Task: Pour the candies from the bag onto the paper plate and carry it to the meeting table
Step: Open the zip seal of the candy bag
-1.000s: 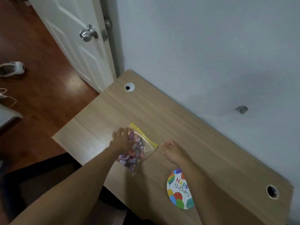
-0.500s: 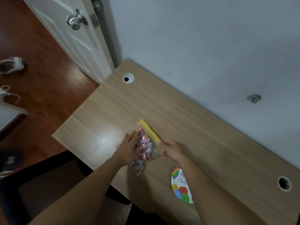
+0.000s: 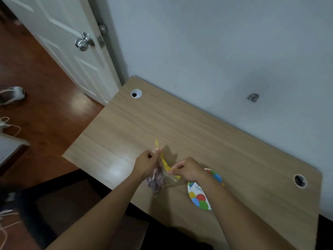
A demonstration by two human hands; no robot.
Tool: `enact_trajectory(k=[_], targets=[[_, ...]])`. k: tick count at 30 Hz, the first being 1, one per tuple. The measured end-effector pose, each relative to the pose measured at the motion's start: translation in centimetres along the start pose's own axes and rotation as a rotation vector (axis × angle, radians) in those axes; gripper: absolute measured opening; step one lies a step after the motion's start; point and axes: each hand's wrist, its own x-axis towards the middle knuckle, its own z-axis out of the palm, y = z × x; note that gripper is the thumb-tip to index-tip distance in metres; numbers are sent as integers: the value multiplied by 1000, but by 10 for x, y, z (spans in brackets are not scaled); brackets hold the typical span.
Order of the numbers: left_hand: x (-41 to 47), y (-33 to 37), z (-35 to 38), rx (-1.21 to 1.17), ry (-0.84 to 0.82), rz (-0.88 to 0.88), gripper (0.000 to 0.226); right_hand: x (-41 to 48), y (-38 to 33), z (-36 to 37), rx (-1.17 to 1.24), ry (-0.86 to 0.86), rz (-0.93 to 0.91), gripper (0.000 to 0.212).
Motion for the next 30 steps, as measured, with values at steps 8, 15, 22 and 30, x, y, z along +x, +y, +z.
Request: enact_trajectory(k=[8,15,22,30], targets=[[-51,-3,-4,-254,-234,-92,39,-47,10,31,47,86,-21,20],[-80,-20,-2,-419,-258,-116,15,-85,28,52,148,122,-25,27],[-101,-26,7,-356,-308,-43,14,-114,40,65,209,90,-41,34],[-120,-24,20,-129,-389,104,20,-130,47,61,192,225,-100,17]])
